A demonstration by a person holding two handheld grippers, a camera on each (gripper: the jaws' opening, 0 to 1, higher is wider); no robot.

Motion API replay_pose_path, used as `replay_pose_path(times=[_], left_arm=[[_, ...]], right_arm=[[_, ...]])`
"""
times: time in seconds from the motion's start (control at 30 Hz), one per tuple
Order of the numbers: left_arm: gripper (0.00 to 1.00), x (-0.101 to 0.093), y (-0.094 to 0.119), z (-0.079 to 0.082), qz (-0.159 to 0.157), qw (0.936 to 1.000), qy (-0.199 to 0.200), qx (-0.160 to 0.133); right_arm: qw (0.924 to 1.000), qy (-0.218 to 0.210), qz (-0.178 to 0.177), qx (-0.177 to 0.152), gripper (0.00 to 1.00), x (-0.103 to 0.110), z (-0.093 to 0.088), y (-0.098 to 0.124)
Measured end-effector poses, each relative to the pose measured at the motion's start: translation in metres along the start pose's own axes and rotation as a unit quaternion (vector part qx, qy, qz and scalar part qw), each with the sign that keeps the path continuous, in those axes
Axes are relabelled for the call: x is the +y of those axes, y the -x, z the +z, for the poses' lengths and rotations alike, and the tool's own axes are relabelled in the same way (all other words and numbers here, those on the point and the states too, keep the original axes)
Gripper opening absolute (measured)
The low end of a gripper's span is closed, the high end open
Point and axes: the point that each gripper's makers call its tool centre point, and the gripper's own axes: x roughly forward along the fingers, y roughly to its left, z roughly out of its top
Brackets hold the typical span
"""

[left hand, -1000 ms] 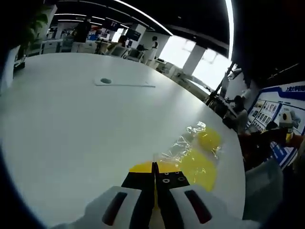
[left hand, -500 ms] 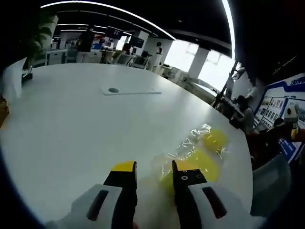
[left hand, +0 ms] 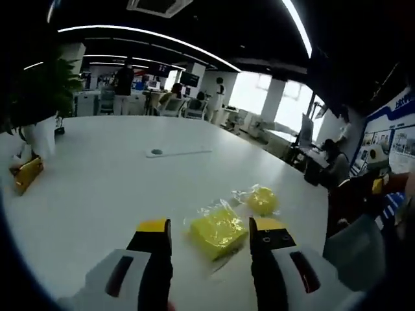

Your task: Compare the silicone blocks by pressing each to a similar depth, holding the contact briefly, and releasing to observe deformation and rebound differences across the visible hardness samples.

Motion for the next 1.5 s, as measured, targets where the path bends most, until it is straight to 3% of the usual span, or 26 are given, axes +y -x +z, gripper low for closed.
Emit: replay_pose_path(times=[0.27, 0.57, 0.8, 0.97, 1.37, 1.5], left_arm=[[0.56, -0.038, 0.063, 0.006, 0.031, 0.9991, -0.004, -0.028], [0.60, -0.076, 0.107, 0.000, 0.033, 0.9989, -0.005, -0.032], [0.65, -0.092, 0.113, -0.010, 0.020, 0.9995, 0.004, -0.023], [0.66, -0.095, 0.114, -0.011, 0.018, 0.9997, -0.003, -0.014], [0.70, -0.094, 0.099, 0.000, 0.019, 0.9998, -0.007, -0.008], [0.69, -0.100, 0.084, 0.016, 0.001, 0.9986, 0.043, -0.031]], right_arm=[[0.9981, 0.050, 0.031, 0.016, 0.76, -0.005, 0.003, 0.013], [0.9937, 0.093, 0.051, 0.034, 0.79, -0.016, 0.016, 0.025], [0.9919, 0.109, 0.060, 0.024, 0.81, -0.012, 0.024, 0.030], [0.9898, 0.117, 0.074, 0.033, 0.82, -0.009, 0.020, 0.031], [0.9911, 0.110, 0.070, 0.025, 0.80, -0.013, 0.018, 0.036], [0.9913, 0.109, 0.070, 0.024, 0.79, -0.016, 0.016, 0.038]])
